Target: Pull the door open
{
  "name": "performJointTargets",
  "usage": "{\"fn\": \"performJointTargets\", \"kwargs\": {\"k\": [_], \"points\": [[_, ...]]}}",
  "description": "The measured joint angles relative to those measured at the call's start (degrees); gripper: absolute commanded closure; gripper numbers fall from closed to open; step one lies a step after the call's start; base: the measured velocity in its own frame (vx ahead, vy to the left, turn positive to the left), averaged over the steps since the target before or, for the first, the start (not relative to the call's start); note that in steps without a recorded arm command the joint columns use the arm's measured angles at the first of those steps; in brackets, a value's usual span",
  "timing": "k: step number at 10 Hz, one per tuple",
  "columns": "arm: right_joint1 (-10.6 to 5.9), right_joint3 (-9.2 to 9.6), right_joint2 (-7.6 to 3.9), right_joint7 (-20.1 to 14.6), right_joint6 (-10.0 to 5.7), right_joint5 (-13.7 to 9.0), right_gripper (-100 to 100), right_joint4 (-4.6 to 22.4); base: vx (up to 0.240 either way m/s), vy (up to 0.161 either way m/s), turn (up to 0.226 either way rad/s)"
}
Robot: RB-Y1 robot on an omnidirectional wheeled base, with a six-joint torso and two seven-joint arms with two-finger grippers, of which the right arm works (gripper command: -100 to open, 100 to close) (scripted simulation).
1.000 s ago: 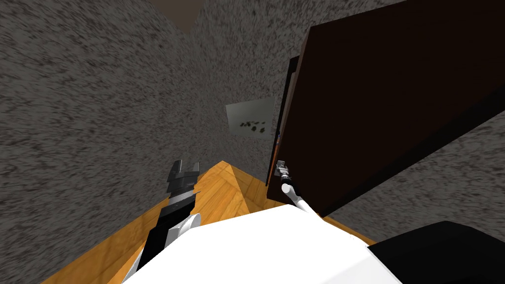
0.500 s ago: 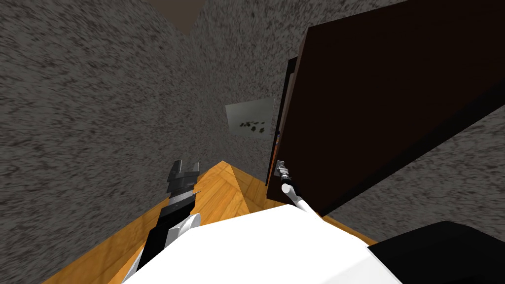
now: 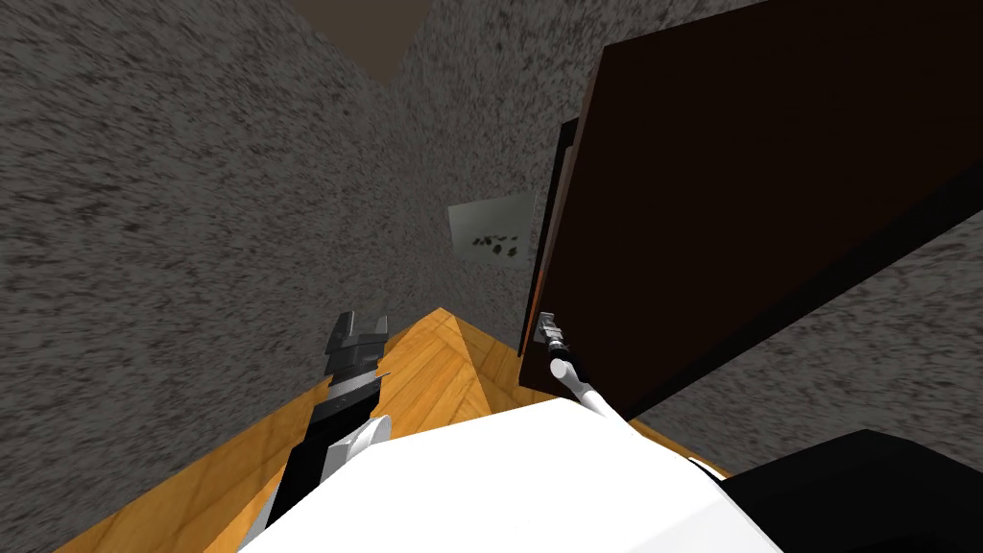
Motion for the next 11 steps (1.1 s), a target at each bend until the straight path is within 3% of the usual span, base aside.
{"fn": "performJointTargets", "kwargs": {"k": [6,7,11], "points": [[1.33,3.52,-3.67,-4.8,-0.38,0.0,100,-1.1,-0.207,-0.046,0.133],[1.42,3.75,-3.64,-4.9,-0.29,0.1,100,-1.1,-0.144,-0.037,0.112],[2.37,5.22,-5.39,-6.8,-0.77,0.7,100,-2.5,-0.226,-0.055,0.146]]}}
